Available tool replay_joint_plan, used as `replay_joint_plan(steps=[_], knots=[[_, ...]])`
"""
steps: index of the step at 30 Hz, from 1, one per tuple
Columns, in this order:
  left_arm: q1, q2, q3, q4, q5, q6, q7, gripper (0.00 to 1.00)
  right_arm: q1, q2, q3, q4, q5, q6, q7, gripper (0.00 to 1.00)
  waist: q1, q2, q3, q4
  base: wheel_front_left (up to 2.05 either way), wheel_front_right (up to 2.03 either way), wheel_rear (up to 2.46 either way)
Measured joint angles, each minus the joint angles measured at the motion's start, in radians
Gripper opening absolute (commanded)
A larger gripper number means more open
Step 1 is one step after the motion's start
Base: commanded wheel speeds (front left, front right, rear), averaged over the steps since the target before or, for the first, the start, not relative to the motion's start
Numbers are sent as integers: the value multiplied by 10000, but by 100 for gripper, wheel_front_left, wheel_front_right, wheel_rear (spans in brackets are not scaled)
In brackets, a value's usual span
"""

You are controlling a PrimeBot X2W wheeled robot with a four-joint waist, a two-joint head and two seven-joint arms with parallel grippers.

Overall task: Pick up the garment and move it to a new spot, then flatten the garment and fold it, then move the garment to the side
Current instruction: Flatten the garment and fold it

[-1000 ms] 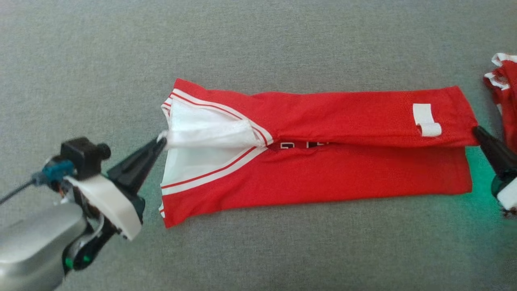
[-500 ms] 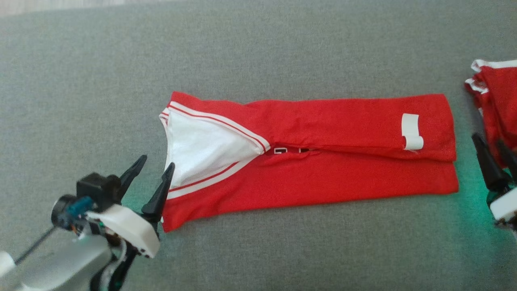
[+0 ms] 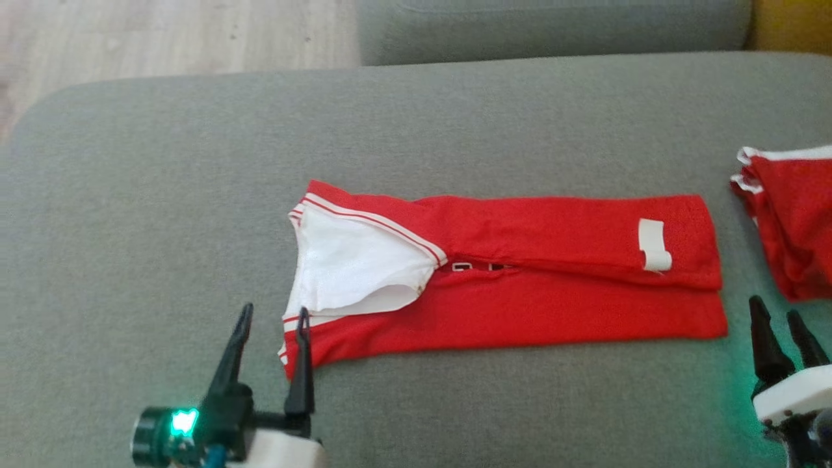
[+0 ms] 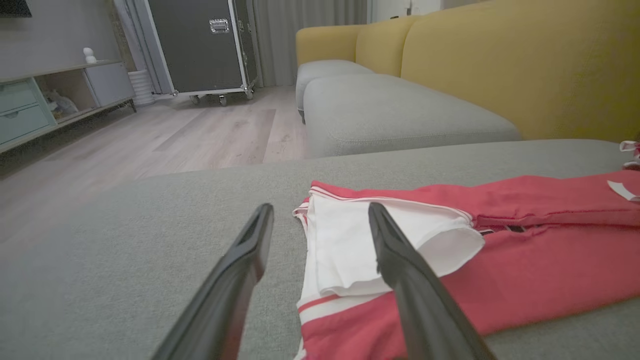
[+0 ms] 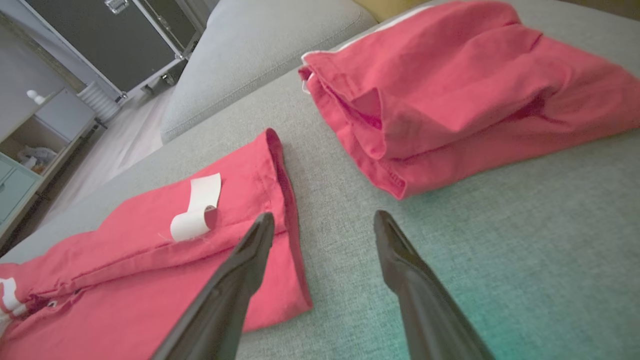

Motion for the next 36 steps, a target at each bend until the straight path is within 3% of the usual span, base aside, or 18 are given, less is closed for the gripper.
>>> replay_joint_plan(steps=[3,7,17,18,19,20,21,32,33,36], knots=[[543,-451,380,-111,828,-54,0,100,-162,178,-226,589,-389,0,130,100,2,0,-139,253,0,0,0],[1012,-922,677,-134,1576,-493,0,100,-671,410,-518,1501,-945,0,472,100,2,0,-252,641,0,0,0],[1550,-1618,1475,192,2391,-1480,0,100,-1558,857,-982,3352,-1664,2,727,100,2,0,-492,1039,0,0,0],[1575,-1668,1549,209,2443,-1547,0,100,-1638,901,-980,3457,-1664,0,690,67,2,0,-502,1021,0,0,0],[1591,-1722,1657,226,2500,-1611,0,100,-1692,957,-961,3499,-1664,2,602,49,2,0,-512,997,0,0,0],[1593,-1774,1749,242,2548,-1685,0,100,-1740,993,-976,3605,-1661,0,522,9,2,0,-521,965,0,0,0],[1614,-1829,1820,253,2594,-1735,0,100,-1784,1011,-926,3672,-1659,0,518,0,3,0,-537,928,0,0,0],[1980,-2240,2393,399,3116,-2337,0,100,-1862,932,-355,3914,-1425,2,520,0,2,0,-727,736,0,0,0],[2007,-2313,2476,405,3198,-2408,0,100,-1863,918,-447,3967,-1427,2,399,100,2,0,-732,710,0,0,0],[2076,-2456,2671,407,3296,-2525,0,100,-1906,869,-652,3981,-1427,0,186,100,3,0,-685,686,0,0,0]])
